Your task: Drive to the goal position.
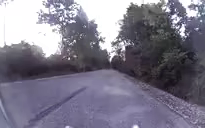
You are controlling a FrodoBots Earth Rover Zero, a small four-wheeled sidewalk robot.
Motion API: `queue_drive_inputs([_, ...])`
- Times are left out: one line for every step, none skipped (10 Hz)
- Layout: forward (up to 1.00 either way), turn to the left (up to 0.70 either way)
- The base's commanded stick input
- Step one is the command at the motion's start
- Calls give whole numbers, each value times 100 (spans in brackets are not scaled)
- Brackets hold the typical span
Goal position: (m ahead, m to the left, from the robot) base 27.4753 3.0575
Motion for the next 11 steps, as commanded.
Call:
queue_drive_inputs([70,0])
queue_drive_inputs([70,0])
queue_drive_inputs([70,0])
queue_drive_inputs([70,0])
queue_drive_inputs([70,0])
queue_drive_inputs([70,0])
queue_drive_inputs([70,0])
queue_drive_inputs([70,0])
queue_drive_inputs([70,0])
queue_drive_inputs([70,0])
queue_drive_inputs([70,0])
